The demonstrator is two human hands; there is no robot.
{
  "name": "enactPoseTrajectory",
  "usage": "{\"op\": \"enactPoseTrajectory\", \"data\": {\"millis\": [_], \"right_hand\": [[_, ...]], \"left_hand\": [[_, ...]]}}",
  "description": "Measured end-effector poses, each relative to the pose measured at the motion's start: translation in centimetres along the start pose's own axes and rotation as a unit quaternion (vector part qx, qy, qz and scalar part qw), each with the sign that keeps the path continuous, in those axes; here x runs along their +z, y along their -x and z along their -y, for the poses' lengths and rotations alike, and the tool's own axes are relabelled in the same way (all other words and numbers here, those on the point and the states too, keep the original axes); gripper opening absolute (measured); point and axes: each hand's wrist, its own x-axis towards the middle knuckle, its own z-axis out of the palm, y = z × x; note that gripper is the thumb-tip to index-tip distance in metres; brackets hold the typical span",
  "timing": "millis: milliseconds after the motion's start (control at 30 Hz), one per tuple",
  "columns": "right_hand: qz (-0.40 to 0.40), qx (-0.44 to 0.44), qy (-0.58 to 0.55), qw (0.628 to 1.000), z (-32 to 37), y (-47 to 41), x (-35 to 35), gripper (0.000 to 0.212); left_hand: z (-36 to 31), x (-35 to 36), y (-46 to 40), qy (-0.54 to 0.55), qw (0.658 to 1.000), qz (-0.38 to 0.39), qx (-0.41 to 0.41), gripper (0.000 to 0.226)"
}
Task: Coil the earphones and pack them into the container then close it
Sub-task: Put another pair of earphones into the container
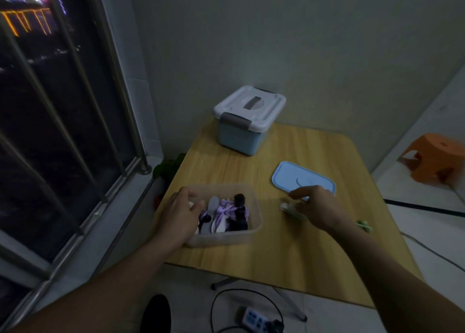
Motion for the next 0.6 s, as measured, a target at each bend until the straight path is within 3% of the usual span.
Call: {"op": "enactPoseTrajectory", "data": {"millis": [167,367,600], "right_hand": [[0.017,-0.021,0.003,1.0,-1.4,-0.6,0.8,0.044],[-0.004,-0.059,0.07,0.996,-1.3,-0.7,2.1,0.029],[-0.043,-0.085,0.072,0.993,-1.3,0.5,1.8,0.032]], "left_hand": [[-0.1,0.0,0.0,0.014,1.0,0.004,-0.008,0.032],[-1.5,-0.7,1.3,-0.035,0.999,-0.039,0.015,0.032],[-4.8,-1.4,3.2,-0.05,0.967,-0.158,0.195,0.026]]}}
